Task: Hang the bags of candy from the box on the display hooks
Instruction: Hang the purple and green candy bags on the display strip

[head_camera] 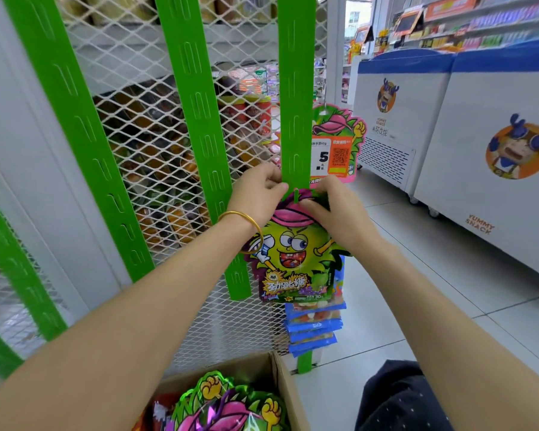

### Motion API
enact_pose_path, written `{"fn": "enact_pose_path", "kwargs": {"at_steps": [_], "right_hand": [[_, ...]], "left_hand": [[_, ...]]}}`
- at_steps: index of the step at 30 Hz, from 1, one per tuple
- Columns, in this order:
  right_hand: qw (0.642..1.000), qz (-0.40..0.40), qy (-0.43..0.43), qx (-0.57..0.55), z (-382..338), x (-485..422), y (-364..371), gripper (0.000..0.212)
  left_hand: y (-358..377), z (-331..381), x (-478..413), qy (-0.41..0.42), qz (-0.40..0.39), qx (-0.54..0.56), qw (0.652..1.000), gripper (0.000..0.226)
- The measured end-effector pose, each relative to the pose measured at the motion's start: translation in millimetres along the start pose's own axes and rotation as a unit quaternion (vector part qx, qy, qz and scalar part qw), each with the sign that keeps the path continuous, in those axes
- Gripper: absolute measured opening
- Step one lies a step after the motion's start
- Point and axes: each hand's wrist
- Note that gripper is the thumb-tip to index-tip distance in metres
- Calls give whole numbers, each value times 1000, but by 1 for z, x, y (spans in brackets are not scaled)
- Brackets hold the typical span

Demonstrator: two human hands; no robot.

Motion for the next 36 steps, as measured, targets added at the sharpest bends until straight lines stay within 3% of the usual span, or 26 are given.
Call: {"fn": "enact_pose_path", "kwargs": {"at_steps": [3, 6, 8, 10, 12, 15, 18, 22, 24, 26, 28, 30, 33, 36], "right_hand": [[998, 55, -4, 24, -2, 9, -1, 32], [981, 180, -50, 59, -8, 36, 2, 32], [977, 193, -71, 50, -14, 63, 17, 27], [995, 71, -52, 36, -15, 89, 43, 23], [989, -142, -28, 24, -10, 109, 76, 22], [917, -394, -15, 63, -1, 133, 122, 28], [847, -516, -13, 124, 13, 160, 162, 42], [824, -542, 13, 164, 33, 178, 195, 68], [819, -549, 36, 163, 40, 183, 207, 72], [827, -538, 48, 154, 45, 188, 220, 62], [857, -492, 56, 142, 46, 188, 227, 38], [863, -485, 54, 134, 41, 181, 228, 17], [844, -530, 49, 59, 29, 167, 222, 14], [840, -531, 101, -47, 13, 154, 206, 14]], "left_hand": [[-1, -5, 11, 22, 23, -10, 999, 23], [-7, -18, 35, 66, 81, -33, 994, 28], [-12, -35, 57, 78, 105, -40, 991, 26], [-15, -61, 86, 57, 92, -44, 993, 23], [-15, -94, 118, 10, 48, -41, 998, 20], [-14, -146, 165, -63, -32, -32, 997, 21], [-19, -185, 204, -125, -104, -61, 985, 14], [-18, -215, 228, -168, -153, -73, 971, 14], [-12, -218, 228, -173, -177, -59, 967, 15], [-7, -218, 227, -167, -192, -48, 966, 14], [-6, -220, 229, -164, -197, -40, 966, 14], [-5, -224, 232, -173, -194, -36, 965, 14], [-4, -223, 234, -186, -216, -41, 958, 18], [-2, -218, 236, -206, -260, -25, 943, 32]]}}
Point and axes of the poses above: each hand's wrist, its own x-axis away from the middle knuckle, its own y-axis out of the palm, z = x × y, and after that the axes turned 6 degrees about -x, right-handed
